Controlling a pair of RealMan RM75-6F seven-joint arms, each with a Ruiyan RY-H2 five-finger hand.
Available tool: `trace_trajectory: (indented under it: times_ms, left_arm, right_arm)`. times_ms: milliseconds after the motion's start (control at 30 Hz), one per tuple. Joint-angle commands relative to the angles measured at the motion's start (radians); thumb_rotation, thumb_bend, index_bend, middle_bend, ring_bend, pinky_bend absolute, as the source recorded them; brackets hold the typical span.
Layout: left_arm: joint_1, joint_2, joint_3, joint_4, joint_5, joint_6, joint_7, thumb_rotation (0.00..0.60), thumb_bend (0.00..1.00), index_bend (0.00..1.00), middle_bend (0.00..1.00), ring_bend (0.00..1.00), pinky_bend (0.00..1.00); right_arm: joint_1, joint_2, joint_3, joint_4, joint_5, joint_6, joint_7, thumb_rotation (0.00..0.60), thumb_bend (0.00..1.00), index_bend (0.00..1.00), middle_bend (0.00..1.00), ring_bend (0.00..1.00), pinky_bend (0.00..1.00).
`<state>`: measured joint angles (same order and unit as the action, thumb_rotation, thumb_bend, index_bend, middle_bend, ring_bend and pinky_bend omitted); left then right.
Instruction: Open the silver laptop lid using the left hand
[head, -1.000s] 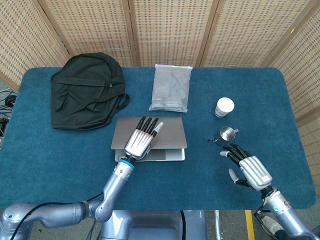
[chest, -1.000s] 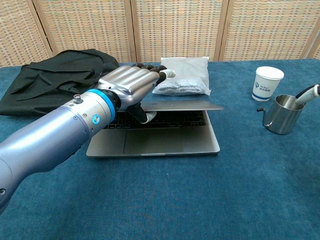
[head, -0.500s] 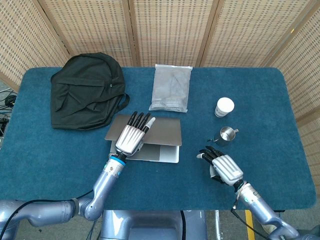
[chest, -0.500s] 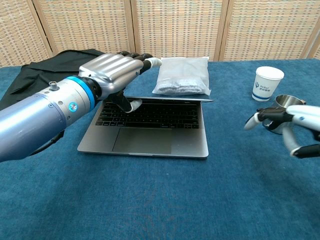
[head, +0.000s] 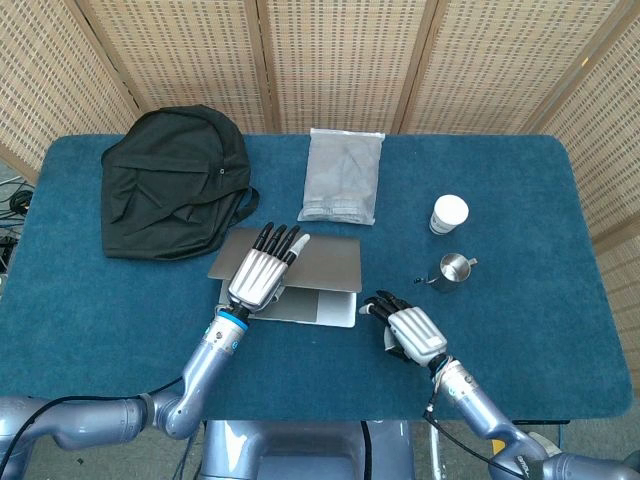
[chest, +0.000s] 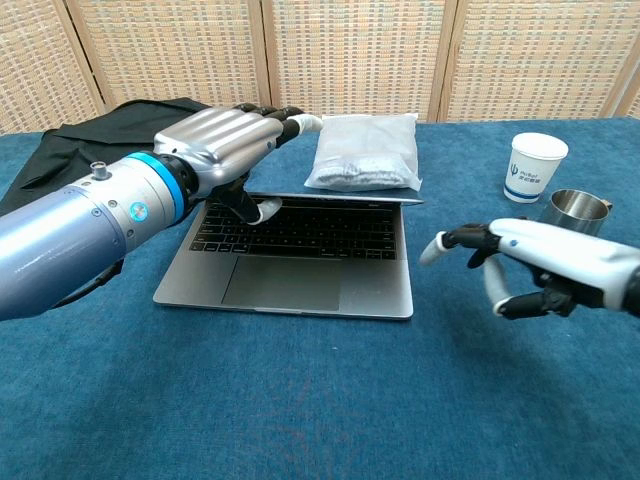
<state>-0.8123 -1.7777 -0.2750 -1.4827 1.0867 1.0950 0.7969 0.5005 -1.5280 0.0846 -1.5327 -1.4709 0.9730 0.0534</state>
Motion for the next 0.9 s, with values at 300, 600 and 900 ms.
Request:
trace_trajectory:
  times_ms: [300, 600, 900]
  left_arm:
    - [0.002, 0.068, 0.020, -0.030, 0.015, -0.012, -0.075, 0.600, 0.45, 0.00, 0.00, 0.00, 0.00]
    - [0.000, 0.109, 0.018, -0.062, 0.007, -0.017, -0.113, 0.600, 0.45, 0.00, 0.00, 0.00, 0.00]
    - [-0.009, 0.123, 0.019, -0.061, -0.008, -0.015, -0.122, 0.600, 0.46, 0.00, 0.00, 0.00, 0.00]
  right_arm:
    - [0.061, -0.093, -0.011, 0.044, 0.069, -0.081, -0.113, 0.600, 1.00, 0.22, 0.17, 0.08, 0.20]
    - [0.081, -0.114, -0.010, 0.046, 0.085, -0.083, -0.168, 0.600, 1.00, 0.22, 0.14, 0.07, 0.20]
    - [0.096, -0.115, -0.048, 0.053, 0.086, -0.107, -0.252, 0.600, 1.00, 0.22, 0.14, 0.07, 0.20]
